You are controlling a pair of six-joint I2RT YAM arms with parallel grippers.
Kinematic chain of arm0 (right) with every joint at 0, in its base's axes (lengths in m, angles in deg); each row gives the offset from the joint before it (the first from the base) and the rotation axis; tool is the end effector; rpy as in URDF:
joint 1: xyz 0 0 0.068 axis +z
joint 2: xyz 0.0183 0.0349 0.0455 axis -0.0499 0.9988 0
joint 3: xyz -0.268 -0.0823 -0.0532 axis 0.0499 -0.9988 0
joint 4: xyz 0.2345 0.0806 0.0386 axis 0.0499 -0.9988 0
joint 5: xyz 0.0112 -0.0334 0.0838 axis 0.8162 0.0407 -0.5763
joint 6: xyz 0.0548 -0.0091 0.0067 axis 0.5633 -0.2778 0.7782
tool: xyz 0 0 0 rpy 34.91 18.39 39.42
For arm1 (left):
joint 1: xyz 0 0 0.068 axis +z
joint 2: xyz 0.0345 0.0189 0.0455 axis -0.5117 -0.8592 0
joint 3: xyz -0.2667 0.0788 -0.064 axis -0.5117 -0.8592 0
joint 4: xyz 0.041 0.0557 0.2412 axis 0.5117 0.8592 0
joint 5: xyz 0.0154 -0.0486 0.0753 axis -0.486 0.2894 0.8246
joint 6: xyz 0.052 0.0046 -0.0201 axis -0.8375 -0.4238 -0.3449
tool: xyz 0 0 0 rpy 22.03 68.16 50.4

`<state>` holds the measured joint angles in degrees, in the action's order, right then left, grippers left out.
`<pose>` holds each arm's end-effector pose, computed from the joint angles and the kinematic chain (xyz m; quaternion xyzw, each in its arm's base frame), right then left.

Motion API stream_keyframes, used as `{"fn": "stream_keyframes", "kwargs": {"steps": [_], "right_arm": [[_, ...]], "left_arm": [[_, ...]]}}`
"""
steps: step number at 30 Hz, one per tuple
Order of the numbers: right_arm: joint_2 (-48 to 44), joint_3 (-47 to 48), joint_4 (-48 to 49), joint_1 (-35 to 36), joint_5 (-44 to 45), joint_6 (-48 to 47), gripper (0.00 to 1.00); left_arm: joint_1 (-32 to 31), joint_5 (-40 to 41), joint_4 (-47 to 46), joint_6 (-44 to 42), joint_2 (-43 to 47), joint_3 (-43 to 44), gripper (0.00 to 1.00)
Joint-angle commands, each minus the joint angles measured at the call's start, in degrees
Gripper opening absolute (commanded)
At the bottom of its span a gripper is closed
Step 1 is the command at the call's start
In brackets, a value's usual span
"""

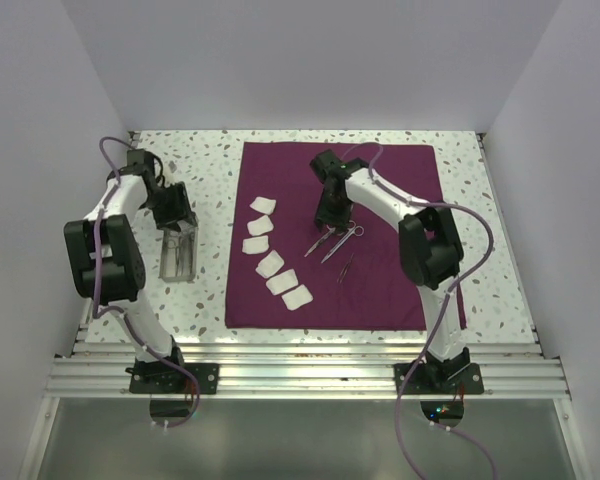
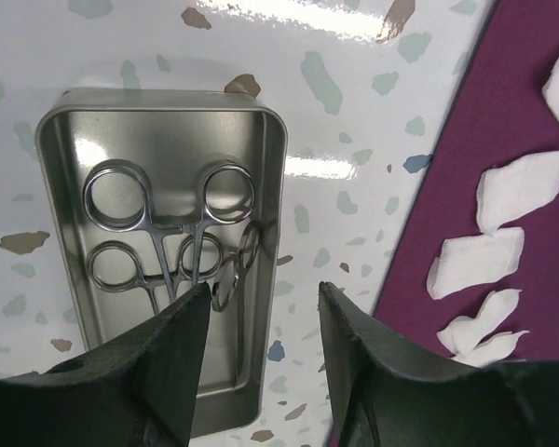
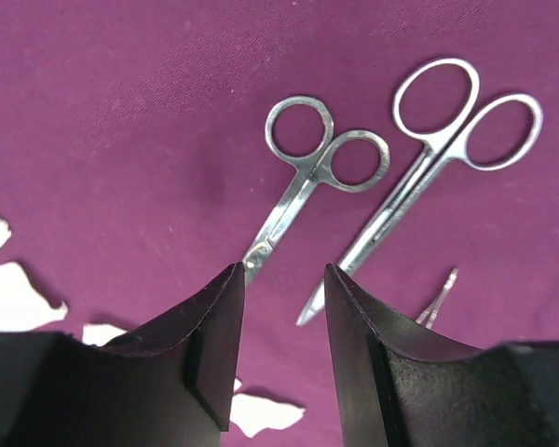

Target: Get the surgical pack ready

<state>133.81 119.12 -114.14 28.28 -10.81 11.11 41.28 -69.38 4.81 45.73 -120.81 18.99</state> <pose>0.3798 0.2240 0.2154 0.1492 0.9772 0.0413 0.1455 0.3675 0.0568 0.2162 -0.1400 0.9673 -0.1430 0.1555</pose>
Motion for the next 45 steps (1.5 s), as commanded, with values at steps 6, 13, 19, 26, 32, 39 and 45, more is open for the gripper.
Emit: {"fn": "stream_keyframes", "kwargs": {"steps": [6,13,19,26,32,39,45], "right_arm": [[4.17,3.41,-3.88,1.91,0.40,7.23,0.43],[6.37,4.12,-3.97,3.40,0.23,8.63,0.43],[7.42,4.29,-4.14,3.93,0.66,10.57,0.40],[9.18,4.29,-3.35,3.93,0.84,11.80,0.39],[10.94,5.17,-4.58,3.85,0.14,12.59,0.31],[9.72,4.55,-5.11,3.85,0.31,12.24,0.13],[8.49,3.59,-5.46,3.85,0.05,11.54,0.03]], "left_arm": [[-0.39,5.08,-1.56,5.85,9.28,2.45,0.58],[-0.57,6.32,-4.02,6.12,12.71,0.26,0.59],[-1.36,4.82,-4.63,6.30,13.33,-1.15,0.59],[-1.71,3.16,-4.81,6.30,14.29,-2.03,0.59],[-3.82,2.98,-5.42,7.00,15.61,-4.40,0.59],[-4.61,2.62,-4.90,7.09,15.88,-4.31,0.58],[-5.05,2.71,-4.19,7.09,16.32,-4.49,0.57]]}}
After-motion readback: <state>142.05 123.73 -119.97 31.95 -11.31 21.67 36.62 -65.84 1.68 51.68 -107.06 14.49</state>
